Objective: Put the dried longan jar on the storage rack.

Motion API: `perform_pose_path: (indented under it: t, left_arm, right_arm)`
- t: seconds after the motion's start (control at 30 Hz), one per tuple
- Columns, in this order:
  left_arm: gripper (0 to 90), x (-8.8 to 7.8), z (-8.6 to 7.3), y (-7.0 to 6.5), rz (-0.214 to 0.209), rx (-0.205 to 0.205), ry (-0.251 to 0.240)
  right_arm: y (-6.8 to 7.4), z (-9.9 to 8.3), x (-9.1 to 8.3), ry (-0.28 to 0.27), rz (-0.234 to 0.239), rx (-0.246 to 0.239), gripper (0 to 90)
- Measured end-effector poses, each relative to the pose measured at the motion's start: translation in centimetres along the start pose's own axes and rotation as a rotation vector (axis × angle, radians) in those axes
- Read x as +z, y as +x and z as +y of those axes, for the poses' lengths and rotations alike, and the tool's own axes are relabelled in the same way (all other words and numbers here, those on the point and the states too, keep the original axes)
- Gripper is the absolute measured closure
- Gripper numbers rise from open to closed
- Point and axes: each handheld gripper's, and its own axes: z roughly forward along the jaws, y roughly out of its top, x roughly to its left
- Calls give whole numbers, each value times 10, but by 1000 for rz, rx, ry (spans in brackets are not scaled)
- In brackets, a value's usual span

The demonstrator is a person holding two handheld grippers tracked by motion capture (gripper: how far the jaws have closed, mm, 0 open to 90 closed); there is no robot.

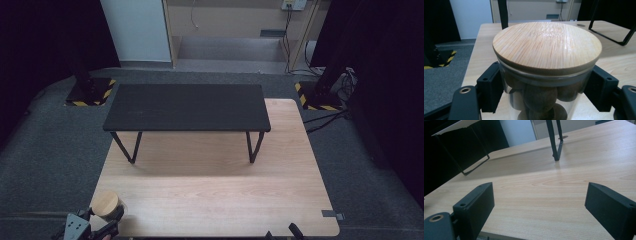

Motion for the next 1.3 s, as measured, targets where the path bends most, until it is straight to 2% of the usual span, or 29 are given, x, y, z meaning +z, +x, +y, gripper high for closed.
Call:
perform_pose_path:
  t: [0.2,0.33,0.77,1.03,1.3]
  left_arm:
    - [247,-2,25,6,-18,8,-1]
    - [247,-3,44,12,-39,11,-28]
    - [247,5,78,21,-80,6,-71]
    - [247,13,102,27,-97,23,-80]
    - [248,26,128,31,-112,68,-66]
  right_arm:
    - [0,1,-1,-4,-1,-3,91]
    - [0,1,0,-4,0,-4,91]
    - [1,2,-1,-6,-3,-6,91]
    - [3,4,1,-4,-3,-10,92]
    - [4,6,4,-5,1,-15,92]
